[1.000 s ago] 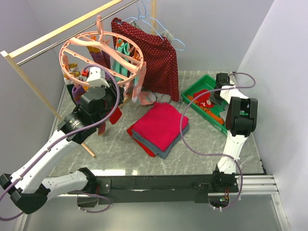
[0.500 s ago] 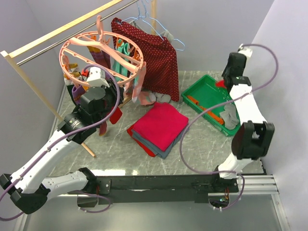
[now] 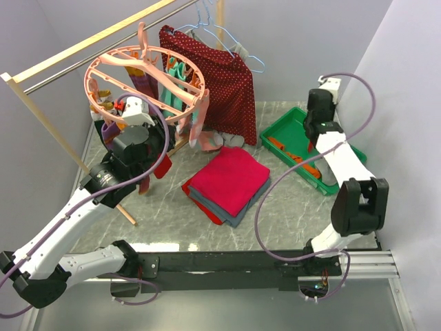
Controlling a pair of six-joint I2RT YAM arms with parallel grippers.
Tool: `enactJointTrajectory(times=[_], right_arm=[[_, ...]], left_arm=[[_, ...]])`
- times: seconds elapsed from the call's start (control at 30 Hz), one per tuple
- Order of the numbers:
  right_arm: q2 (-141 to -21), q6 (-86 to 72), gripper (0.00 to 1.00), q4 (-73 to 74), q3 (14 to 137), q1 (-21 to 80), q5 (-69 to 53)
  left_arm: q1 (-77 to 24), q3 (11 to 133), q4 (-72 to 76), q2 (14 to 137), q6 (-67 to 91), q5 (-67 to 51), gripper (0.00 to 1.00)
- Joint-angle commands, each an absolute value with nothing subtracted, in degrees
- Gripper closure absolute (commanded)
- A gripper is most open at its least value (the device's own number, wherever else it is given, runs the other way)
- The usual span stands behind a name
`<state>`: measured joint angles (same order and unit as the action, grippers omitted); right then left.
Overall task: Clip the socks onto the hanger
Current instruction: Adjust the sock in the bin.
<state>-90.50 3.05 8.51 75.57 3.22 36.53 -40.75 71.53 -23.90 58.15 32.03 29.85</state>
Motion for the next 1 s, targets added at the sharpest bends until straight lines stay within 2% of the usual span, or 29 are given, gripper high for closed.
enactJointTrajectory(times=[0.0, 0.13, 0.27, 0.37, 0.43, 0.5, 0.63, 0.77, 0.97], right_arm=[[-96.9, 3.3, 0.94, 10.2, 77.9, 5.5, 34.9], [-104.7, 1.2, 0.9, 17.1, 83.5, 6.9, 27.7], [-114.8, -1.5, 0.78, 24.5, 93.2, 7.0, 21.7], [-117.7, -2.0, 0.63, 25.7, 97.8, 7.0, 20.7], [-117.3, -2.2, 0.49, 24.5, 98.5, 6.9, 20.0], [-114.7, -0.5, 0.38, 20.4, 96.3, 6.6, 13.3], [-109.9, -1.2, 0.36, 17.4, 92.9, 4.9, 6.1], [-108.5, -9.4, 0.37, 14.9, 88.9, 0.3, -1.7], [-115.2, -14.7, 0.38, 20.3, 91.9, -5.8, -10.5]], left_arm=[[-40.9, 73.4, -23.9, 57.9, 31.0, 30.4, 0.99], [-40.9, 73.4, -24.3, 57.9, 31.0, 30.6, 0.99], [-41.0, 73.4, -24.4, 58.0, 31.0, 30.6, 0.99], [-40.9, 73.4, -24.3, 58.2, 31.0, 30.3, 0.99], [-41.0, 73.5, -24.4, 58.2, 30.9, 30.5, 0.99], [-40.9, 73.5, -24.3, 58.2, 30.8, 30.6, 0.99], [-40.9, 73.2, -23.9, 58.2, 30.8, 30.3, 0.99], [-40.9, 73.4, -24.2, 58.4, 30.8, 30.1, 0.99], [-40.9, 73.2, -23.8, 58.0, 30.8, 30.2, 0.99]])
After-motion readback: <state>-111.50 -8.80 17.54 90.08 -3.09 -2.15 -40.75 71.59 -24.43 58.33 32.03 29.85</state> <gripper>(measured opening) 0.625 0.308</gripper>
